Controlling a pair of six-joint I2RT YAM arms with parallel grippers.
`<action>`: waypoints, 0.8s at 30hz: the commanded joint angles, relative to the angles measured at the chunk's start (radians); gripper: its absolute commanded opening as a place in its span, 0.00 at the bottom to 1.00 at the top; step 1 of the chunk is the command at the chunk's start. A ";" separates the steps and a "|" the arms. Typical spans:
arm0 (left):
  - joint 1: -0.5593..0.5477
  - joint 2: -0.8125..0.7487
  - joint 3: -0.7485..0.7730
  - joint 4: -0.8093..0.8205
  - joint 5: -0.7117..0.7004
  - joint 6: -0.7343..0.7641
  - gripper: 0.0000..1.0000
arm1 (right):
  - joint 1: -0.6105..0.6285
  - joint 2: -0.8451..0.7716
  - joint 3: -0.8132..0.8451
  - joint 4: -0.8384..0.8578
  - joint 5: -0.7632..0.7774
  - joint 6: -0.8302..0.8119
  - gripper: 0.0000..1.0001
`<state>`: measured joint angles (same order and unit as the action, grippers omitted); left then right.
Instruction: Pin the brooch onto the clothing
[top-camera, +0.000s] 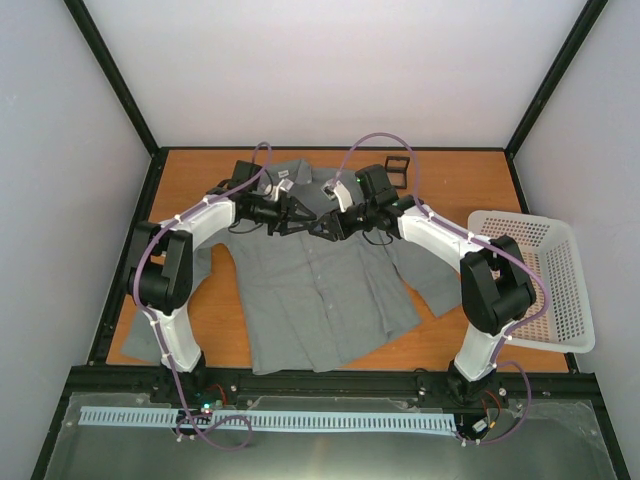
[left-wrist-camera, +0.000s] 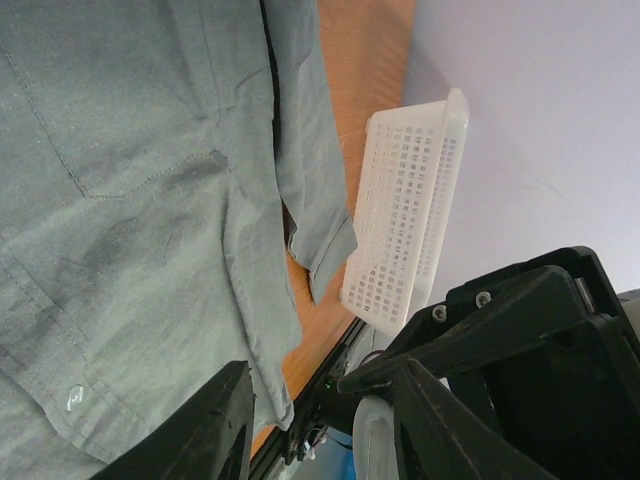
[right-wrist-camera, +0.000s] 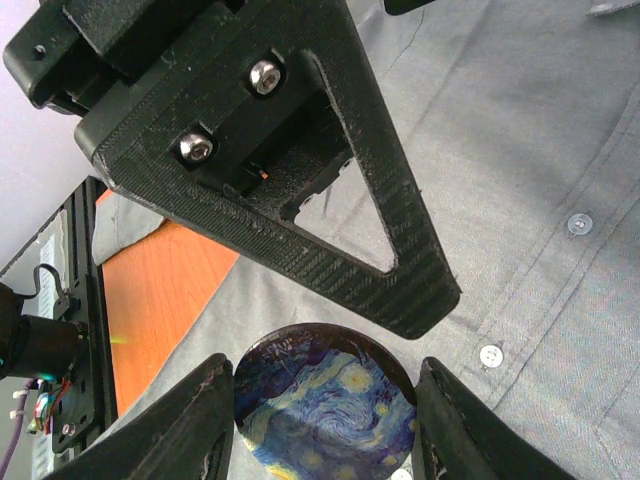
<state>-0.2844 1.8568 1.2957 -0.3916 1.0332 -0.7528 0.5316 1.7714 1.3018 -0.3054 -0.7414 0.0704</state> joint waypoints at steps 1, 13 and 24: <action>-0.007 -0.016 0.028 -0.030 0.016 0.047 0.39 | -0.003 0.010 0.010 0.008 -0.005 -0.013 0.44; -0.010 -0.025 0.034 -0.039 0.068 0.061 0.31 | -0.002 0.038 0.017 0.012 -0.013 -0.003 0.44; -0.010 -0.026 0.040 -0.069 0.089 0.096 0.35 | -0.002 0.046 0.022 0.037 0.001 0.027 0.44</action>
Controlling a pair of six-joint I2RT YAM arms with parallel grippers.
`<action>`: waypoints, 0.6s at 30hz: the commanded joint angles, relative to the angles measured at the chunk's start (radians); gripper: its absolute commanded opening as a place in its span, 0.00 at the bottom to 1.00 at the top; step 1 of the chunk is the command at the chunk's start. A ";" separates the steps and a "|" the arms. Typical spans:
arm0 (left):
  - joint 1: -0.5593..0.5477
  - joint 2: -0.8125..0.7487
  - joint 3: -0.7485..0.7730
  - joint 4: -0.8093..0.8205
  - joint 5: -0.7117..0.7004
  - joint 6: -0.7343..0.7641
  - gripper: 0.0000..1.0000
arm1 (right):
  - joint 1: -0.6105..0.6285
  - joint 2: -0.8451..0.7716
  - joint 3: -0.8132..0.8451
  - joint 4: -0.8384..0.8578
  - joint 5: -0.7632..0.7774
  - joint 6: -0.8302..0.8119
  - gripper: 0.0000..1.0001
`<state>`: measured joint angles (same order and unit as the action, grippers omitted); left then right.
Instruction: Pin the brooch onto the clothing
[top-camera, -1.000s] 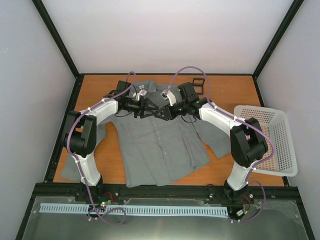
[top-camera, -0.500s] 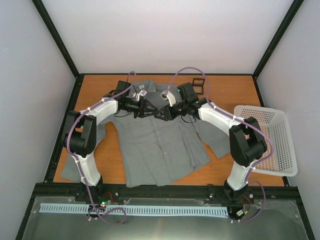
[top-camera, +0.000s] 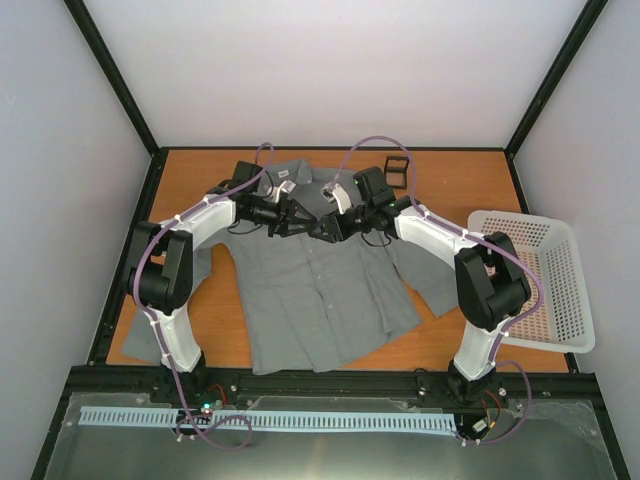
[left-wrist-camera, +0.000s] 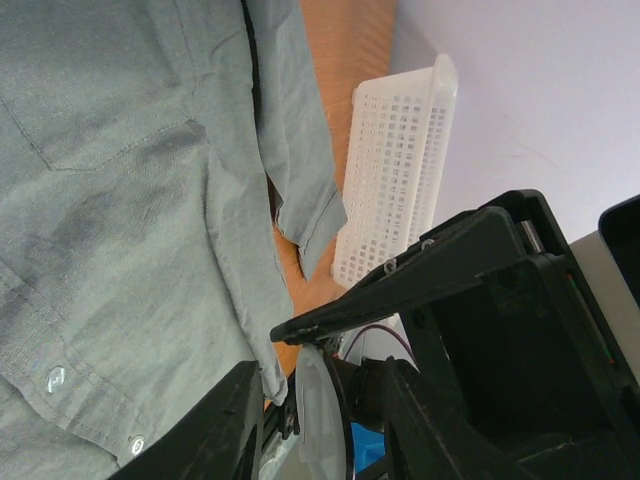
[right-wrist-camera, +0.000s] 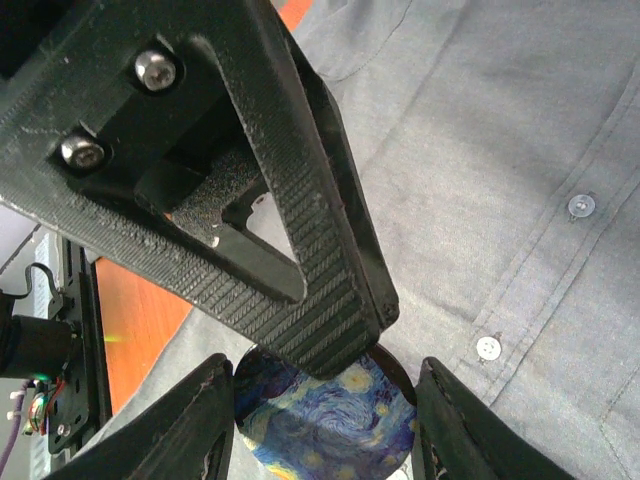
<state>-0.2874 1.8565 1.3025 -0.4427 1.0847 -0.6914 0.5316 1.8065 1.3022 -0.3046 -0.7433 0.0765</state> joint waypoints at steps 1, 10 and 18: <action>-0.007 -0.024 0.028 -0.018 0.050 0.037 0.34 | -0.001 0.011 0.022 0.043 0.000 0.026 0.44; -0.019 -0.013 0.039 -0.050 0.076 0.075 0.22 | -0.001 0.035 0.047 0.042 0.009 0.029 0.44; -0.019 -0.032 0.053 -0.101 0.031 0.083 0.01 | 0.009 0.014 0.056 0.006 0.041 0.028 0.47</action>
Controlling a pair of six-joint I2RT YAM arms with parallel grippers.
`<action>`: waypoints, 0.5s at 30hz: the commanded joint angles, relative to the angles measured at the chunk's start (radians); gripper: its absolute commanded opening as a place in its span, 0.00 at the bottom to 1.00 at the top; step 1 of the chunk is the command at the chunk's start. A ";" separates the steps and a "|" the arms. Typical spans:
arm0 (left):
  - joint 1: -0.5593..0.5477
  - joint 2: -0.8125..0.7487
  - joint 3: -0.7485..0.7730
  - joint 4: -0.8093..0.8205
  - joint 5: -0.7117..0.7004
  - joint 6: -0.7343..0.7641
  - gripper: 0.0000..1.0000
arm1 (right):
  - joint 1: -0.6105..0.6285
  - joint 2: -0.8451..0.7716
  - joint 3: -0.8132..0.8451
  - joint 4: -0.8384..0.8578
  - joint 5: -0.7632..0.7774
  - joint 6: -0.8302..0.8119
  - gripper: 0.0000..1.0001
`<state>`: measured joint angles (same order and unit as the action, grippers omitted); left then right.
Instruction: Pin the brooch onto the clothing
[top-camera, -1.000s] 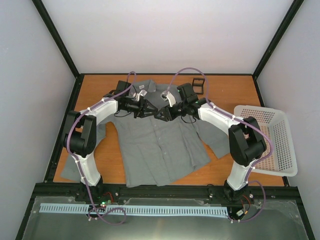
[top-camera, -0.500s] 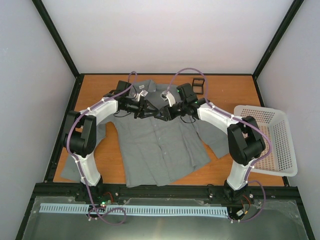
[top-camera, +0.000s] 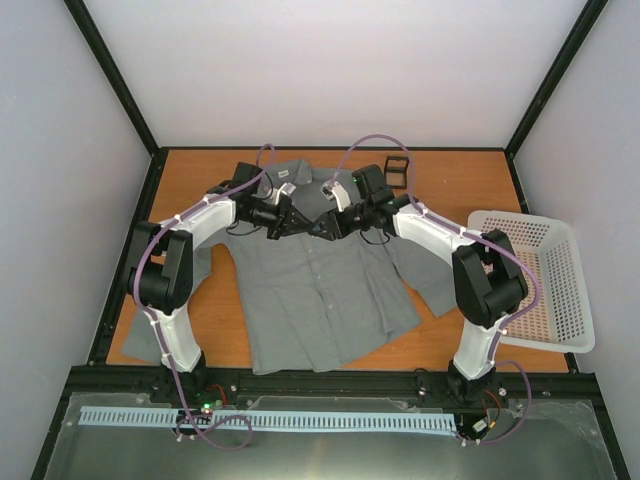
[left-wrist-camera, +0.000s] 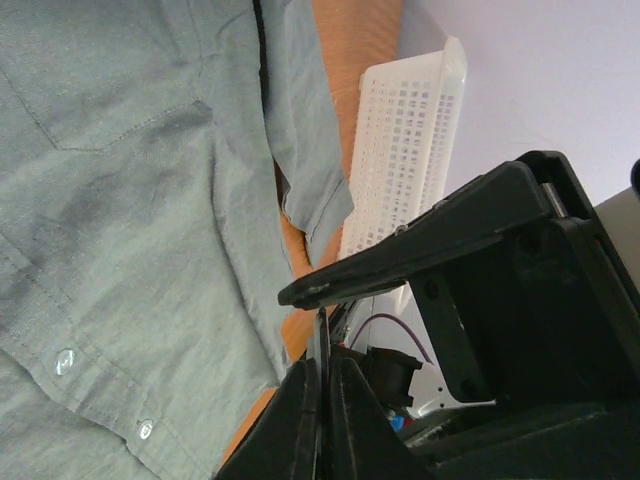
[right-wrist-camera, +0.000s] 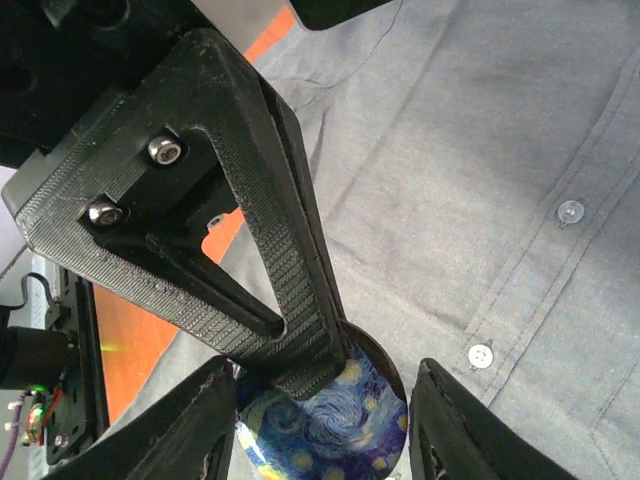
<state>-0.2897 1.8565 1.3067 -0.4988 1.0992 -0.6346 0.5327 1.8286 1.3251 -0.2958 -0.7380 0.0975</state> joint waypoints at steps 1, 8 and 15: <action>-0.016 -0.037 0.051 -0.051 0.001 0.019 0.01 | 0.011 -0.024 0.035 -0.027 0.059 -0.003 0.52; -0.013 -0.089 0.066 -0.112 -0.076 -0.134 0.01 | 0.024 -0.279 -0.090 -0.148 0.309 -0.132 0.85; 0.003 -0.137 0.033 -0.206 -0.098 -0.442 0.01 | 0.072 -0.439 -0.339 0.109 0.441 -0.313 1.00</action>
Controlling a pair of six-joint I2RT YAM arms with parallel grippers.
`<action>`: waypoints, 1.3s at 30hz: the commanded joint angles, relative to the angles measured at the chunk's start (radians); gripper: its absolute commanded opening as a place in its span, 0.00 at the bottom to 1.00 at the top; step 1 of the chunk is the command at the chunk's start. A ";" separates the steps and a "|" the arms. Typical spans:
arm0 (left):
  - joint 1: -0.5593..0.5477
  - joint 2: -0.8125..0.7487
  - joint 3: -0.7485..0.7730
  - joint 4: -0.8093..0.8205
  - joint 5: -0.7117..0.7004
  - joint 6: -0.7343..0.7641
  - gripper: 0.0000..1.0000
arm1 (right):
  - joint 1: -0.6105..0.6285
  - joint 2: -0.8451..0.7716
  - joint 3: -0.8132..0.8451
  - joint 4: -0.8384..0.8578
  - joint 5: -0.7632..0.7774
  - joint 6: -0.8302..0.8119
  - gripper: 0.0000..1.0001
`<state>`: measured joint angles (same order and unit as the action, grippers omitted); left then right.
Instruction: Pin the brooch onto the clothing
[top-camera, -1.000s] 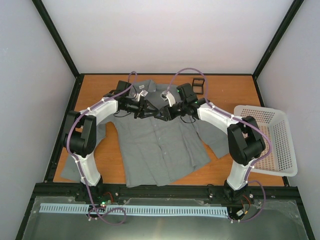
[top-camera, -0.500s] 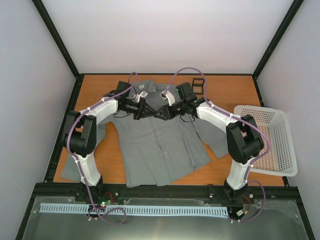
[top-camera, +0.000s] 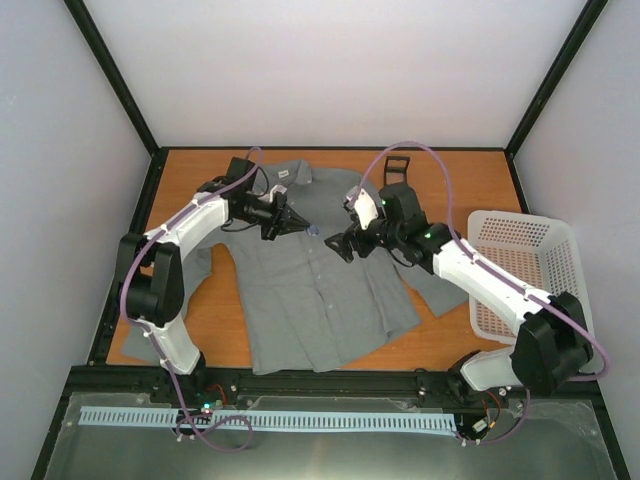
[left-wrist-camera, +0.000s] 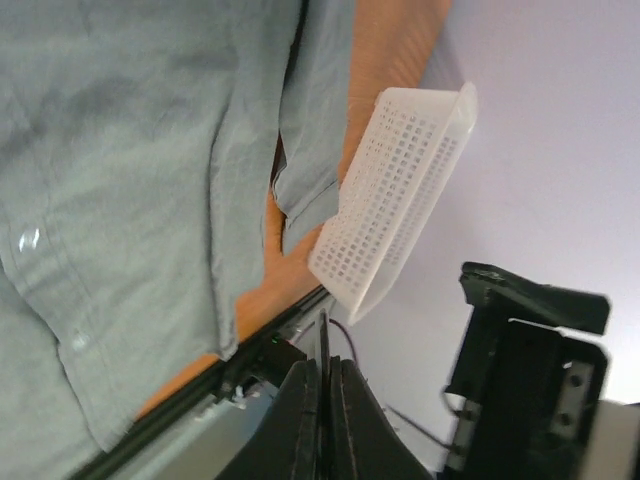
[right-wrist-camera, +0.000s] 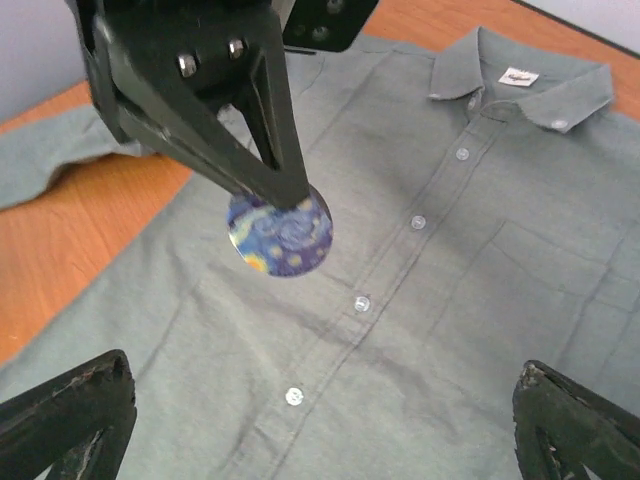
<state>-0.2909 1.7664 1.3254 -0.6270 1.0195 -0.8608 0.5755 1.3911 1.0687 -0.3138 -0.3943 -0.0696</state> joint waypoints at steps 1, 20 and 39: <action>0.004 -0.058 0.007 -0.080 -0.025 -0.248 0.01 | 0.047 0.001 -0.087 0.139 0.106 -0.196 1.00; 0.006 -0.106 -0.073 -0.014 0.015 -0.494 0.01 | 0.199 0.107 -0.064 0.259 0.159 -0.634 0.53; 0.042 -0.120 -0.065 -0.041 -0.006 -0.410 0.25 | 0.199 0.152 0.009 0.203 0.193 -0.546 0.03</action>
<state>-0.2707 1.6787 1.2430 -0.6544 1.0470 -1.3067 0.7750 1.5547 1.0462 -0.0624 -0.1619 -0.6861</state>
